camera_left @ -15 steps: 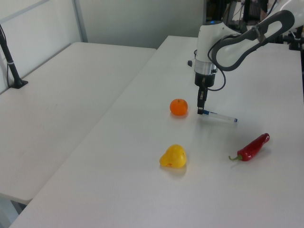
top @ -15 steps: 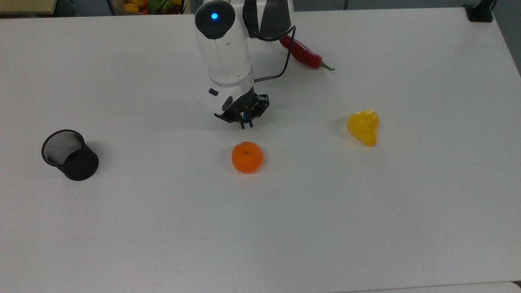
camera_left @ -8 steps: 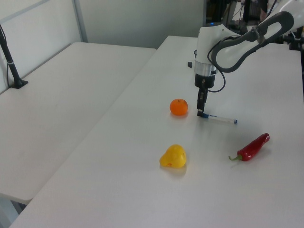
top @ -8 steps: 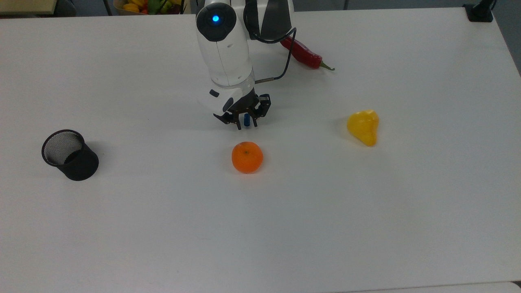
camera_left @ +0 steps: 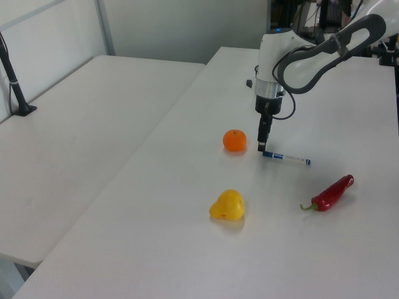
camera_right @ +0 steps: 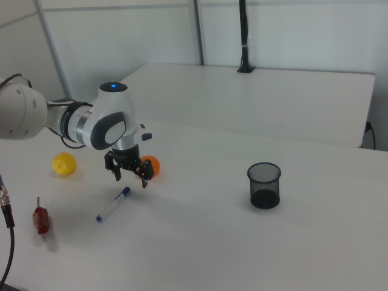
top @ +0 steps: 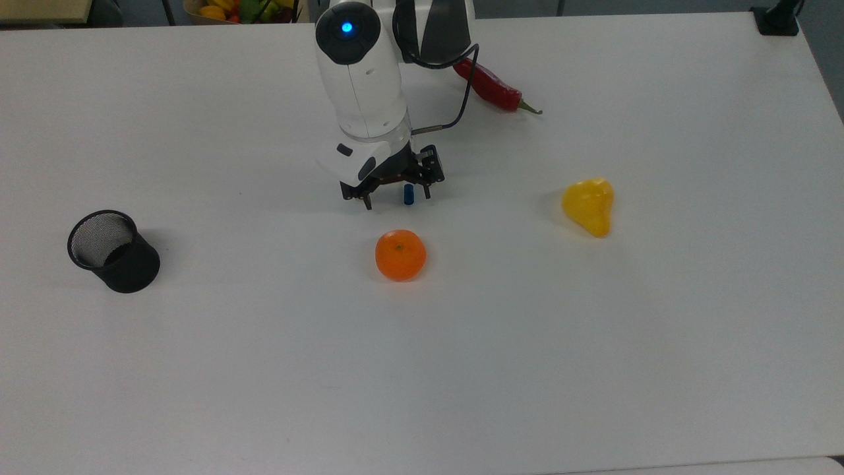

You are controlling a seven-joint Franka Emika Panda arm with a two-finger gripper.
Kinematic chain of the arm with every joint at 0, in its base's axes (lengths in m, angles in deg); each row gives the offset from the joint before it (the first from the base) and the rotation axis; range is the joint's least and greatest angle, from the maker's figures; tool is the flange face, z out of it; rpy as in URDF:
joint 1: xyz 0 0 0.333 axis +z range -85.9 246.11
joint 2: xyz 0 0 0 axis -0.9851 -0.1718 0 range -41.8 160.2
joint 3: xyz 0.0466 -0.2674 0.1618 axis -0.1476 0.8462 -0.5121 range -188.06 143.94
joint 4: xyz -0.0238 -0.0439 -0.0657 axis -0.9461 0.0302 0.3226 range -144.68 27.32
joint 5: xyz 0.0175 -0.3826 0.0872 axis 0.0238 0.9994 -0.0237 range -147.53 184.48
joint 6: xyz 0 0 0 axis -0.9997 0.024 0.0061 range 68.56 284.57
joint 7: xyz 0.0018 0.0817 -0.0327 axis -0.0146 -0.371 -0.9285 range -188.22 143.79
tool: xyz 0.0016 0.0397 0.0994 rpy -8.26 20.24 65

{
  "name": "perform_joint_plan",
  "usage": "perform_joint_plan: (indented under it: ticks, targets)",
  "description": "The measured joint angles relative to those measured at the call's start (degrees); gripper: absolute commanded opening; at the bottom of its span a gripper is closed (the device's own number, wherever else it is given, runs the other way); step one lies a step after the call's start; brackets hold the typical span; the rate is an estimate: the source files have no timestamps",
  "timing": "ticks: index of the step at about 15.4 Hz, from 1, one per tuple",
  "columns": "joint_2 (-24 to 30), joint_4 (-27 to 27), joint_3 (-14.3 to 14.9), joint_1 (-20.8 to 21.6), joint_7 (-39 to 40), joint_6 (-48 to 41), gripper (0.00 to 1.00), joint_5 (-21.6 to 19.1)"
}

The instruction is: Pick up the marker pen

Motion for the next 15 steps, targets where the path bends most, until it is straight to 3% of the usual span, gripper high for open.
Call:
perform_joint_plan:
  ticks: [4,10,15]
  targets:
    - [2.31,1.57,0.04,-0.68,-2.15,-1.91,1.0,0.0]
    - [10.94,11.97,1.2,-4.58,-9.26,-25.43,1.0,0.02]
    - [15.78,20.7,3.64,-5.08,-16.28,-40.65,1.0,0.02]
